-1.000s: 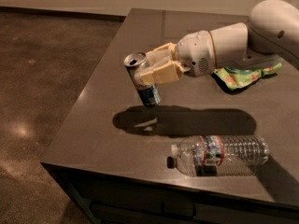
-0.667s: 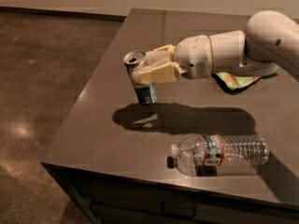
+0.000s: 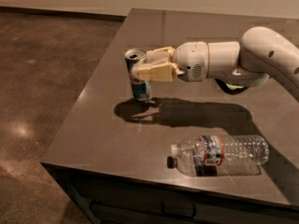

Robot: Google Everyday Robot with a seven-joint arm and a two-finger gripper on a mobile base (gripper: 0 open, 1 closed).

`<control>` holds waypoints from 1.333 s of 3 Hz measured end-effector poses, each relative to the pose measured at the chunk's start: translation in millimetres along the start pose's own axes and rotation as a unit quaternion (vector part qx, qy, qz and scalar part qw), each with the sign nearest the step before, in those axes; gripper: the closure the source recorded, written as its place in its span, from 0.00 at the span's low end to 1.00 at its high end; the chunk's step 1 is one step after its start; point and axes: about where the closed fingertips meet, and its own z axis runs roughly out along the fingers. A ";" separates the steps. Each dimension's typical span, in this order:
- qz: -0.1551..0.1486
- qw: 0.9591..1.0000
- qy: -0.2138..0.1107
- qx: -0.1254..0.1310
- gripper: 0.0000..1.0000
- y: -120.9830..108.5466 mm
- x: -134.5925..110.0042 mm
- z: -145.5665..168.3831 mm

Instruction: Place redbull can upright

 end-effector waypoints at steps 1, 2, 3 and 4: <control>0.000 1.000 -0.024 0.004 0.84 -6.3 4.9 2.2; -0.001 0.999 -0.048 0.004 0.60 -10.6 9.7 3.1; -0.004 0.998 -0.062 0.004 0.37 -14.0 13.0 3.0; -0.004 0.998 -0.063 0.002 0.14 -13.2 12.5 5.1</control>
Offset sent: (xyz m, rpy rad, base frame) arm 0.0171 -0.0065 -0.0182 0.1517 -0.0251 -0.0259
